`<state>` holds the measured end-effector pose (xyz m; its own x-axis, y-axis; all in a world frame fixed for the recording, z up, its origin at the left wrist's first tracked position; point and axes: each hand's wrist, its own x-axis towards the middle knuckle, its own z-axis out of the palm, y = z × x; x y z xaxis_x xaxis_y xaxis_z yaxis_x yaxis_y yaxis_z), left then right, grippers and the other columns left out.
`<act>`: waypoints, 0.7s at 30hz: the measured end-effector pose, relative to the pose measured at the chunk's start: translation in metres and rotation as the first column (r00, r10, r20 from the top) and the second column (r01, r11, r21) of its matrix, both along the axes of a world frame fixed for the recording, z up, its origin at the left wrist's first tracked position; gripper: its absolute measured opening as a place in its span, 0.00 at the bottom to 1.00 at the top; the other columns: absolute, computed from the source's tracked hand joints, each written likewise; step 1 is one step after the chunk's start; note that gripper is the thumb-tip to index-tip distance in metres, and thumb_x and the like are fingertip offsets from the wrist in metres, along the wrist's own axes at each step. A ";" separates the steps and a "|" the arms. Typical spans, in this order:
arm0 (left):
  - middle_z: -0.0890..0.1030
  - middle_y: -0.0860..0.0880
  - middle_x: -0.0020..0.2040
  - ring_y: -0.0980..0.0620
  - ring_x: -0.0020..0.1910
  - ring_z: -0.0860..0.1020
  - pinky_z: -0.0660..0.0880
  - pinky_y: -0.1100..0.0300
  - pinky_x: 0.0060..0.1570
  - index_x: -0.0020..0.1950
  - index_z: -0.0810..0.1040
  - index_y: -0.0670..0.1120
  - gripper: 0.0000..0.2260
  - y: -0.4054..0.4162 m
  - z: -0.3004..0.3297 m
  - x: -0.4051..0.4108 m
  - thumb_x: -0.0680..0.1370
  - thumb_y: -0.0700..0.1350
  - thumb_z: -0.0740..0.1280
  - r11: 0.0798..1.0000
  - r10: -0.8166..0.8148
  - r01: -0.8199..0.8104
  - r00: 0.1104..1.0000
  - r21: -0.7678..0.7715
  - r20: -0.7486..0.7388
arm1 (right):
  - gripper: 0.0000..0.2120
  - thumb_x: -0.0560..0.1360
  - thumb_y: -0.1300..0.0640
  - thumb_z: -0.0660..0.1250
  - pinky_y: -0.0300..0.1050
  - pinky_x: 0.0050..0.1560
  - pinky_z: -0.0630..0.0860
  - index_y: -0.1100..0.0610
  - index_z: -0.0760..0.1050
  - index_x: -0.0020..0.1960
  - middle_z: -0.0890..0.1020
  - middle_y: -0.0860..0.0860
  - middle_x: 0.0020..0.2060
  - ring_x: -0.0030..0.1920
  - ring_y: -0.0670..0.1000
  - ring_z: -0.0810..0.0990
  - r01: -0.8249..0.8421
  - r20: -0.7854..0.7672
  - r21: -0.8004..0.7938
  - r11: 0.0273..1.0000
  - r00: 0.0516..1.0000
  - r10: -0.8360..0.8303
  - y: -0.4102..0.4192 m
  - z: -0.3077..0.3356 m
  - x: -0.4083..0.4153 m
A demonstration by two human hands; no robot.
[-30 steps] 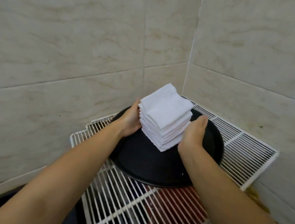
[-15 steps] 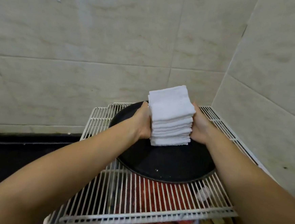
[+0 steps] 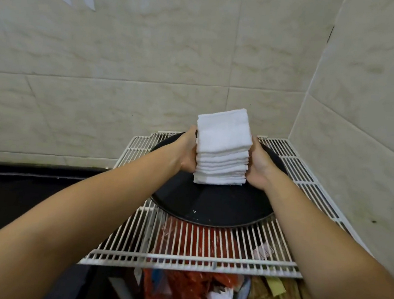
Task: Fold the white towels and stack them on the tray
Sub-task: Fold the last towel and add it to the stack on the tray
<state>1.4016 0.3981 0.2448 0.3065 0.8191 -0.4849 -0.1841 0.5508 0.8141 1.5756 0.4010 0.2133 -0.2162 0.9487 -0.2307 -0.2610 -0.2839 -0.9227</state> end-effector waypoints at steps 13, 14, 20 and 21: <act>0.77 0.46 0.65 0.47 0.57 0.77 0.72 0.52 0.52 0.57 0.79 0.48 0.35 -0.028 -0.027 0.000 0.77 0.68 0.39 0.985 0.093 -0.088 0.995 0.146 -0.030 | 0.29 0.80 0.37 0.47 0.54 0.63 0.74 0.53 0.74 0.65 0.81 0.55 0.60 0.60 0.55 0.79 -0.017 0.010 0.050 0.999 1.000 0.016 -0.012 -0.007 -0.004; 0.77 0.46 0.64 0.47 0.58 0.77 0.72 0.52 0.52 0.57 0.79 0.48 0.35 -0.027 -0.026 0.002 0.77 0.68 0.40 0.985 0.080 -0.071 0.996 0.154 -0.048 | 0.29 0.80 0.37 0.47 0.53 0.62 0.75 0.54 0.76 0.64 0.81 0.55 0.59 0.59 0.55 0.80 -0.011 0.014 0.053 0.999 1.000 0.010 -0.012 -0.007 -0.005; 0.77 0.45 0.64 0.48 0.59 0.77 0.74 0.54 0.45 0.56 0.79 0.47 0.34 -0.026 -0.022 0.002 0.78 0.66 0.41 0.985 0.062 -0.052 0.996 0.164 -0.059 | 0.27 0.81 0.39 0.44 0.54 0.66 0.72 0.52 0.75 0.63 0.79 0.55 0.62 0.62 0.55 0.77 -0.029 0.013 0.062 0.998 1.000 0.028 -0.009 -0.011 -0.001; 0.77 0.45 0.64 0.48 0.60 0.76 0.74 0.54 0.46 0.58 0.78 0.46 0.34 -0.025 -0.024 0.000 0.78 0.66 0.41 0.985 0.078 -0.064 0.993 0.157 -0.084 | 0.26 0.81 0.40 0.43 0.55 0.67 0.70 0.51 0.74 0.63 0.77 0.55 0.64 0.64 0.55 0.76 -0.004 0.032 0.055 0.998 0.999 0.002 -0.009 -0.012 0.000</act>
